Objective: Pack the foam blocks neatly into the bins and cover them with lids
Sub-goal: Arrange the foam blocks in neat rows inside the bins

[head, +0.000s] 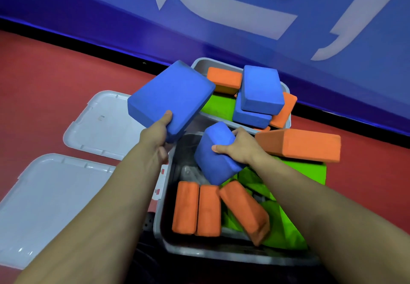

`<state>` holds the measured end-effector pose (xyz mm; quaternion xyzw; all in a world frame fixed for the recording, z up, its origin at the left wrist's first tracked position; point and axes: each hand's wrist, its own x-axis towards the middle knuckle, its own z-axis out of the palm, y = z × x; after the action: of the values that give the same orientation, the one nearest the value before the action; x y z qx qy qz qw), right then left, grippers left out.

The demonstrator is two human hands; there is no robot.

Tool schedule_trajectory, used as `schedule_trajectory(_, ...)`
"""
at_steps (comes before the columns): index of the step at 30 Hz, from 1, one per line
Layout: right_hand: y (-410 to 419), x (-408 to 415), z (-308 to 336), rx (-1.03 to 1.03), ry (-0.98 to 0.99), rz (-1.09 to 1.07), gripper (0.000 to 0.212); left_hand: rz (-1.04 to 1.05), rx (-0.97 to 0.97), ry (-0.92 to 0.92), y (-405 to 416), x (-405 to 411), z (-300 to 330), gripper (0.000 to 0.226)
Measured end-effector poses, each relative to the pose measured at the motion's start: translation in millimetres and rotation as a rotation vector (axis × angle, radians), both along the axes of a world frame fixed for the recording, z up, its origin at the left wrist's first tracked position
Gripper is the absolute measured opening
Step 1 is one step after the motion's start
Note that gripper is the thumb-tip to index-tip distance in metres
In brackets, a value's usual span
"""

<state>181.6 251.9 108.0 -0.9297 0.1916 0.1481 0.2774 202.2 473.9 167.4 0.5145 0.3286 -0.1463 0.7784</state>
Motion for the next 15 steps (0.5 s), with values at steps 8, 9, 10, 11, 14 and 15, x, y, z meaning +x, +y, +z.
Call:
schedule_trajectory(8,11.0,-15.0,8.0,-0.049,-0.063,-0.218,0.095,-0.006,0.023,-0.022,5.3,-5.7,5.0,0.034)
schedule_trajectory(9,7.8,-14.2,8.4,-0.023,-0.066,-0.258,0.098,-0.012,0.025,-0.022,5.4,-4.9,5.1,0.035)
schedule_trajectory(10,5.6,-13.0,9.9,0.002,-0.070,-0.287,0.101,-0.014,0.025,-0.022,5.2,-3.9,4.8,0.035)
schedule_trajectory(11,4.3,-12.0,11.8,0.024,-0.075,-0.312,0.105,-0.012,0.021,-0.022,4.7,-3.2,4.4,0.035)
schedule_trajectory(14,1.7,-9.8,10.2,0.050,-0.074,-0.345,0.116,-0.011,0.004,-0.025,2.4,-2.8,1.9,0.035)
schedule_trajectory(15,3.2,-10.3,9.6,0.054,-0.067,-0.353,0.116,-0.013,0.002,-0.026,1.9,-2.8,0.6,0.036)
